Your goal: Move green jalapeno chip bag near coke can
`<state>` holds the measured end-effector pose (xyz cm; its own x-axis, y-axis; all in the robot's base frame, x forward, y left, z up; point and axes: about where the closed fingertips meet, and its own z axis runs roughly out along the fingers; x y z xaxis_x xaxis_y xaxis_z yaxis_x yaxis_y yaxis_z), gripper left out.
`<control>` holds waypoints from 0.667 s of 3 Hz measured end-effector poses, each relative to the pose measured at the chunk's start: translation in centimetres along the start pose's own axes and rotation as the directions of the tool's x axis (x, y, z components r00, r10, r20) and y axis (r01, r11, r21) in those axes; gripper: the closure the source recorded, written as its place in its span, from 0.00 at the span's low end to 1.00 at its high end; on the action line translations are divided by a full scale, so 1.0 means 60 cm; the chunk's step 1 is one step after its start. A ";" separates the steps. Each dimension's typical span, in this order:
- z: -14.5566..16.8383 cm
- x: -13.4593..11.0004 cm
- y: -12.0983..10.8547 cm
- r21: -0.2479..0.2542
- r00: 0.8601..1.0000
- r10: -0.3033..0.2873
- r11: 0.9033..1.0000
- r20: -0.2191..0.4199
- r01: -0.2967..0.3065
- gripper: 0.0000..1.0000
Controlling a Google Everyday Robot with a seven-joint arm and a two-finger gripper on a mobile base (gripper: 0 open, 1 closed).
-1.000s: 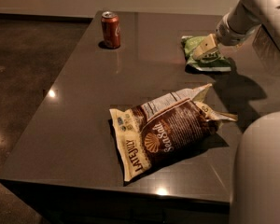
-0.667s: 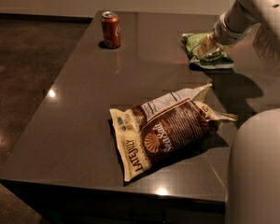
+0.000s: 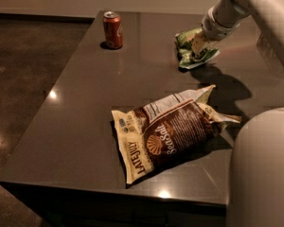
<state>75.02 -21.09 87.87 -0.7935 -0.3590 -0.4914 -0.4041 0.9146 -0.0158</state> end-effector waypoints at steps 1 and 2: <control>-0.003 -0.038 0.078 -0.063 0.996 -0.091 0.994 0.024 0.092 1.00; 0.010 -0.072 0.142 -0.124 0.987 -0.152 0.980 0.045 0.156 1.00</control>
Offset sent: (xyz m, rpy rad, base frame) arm 0.0076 0.1455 0.0268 0.0810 -0.0277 0.3024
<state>75.27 -11.64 89.34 -0.7016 -0.4851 -0.5219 -0.5765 0.8169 0.0158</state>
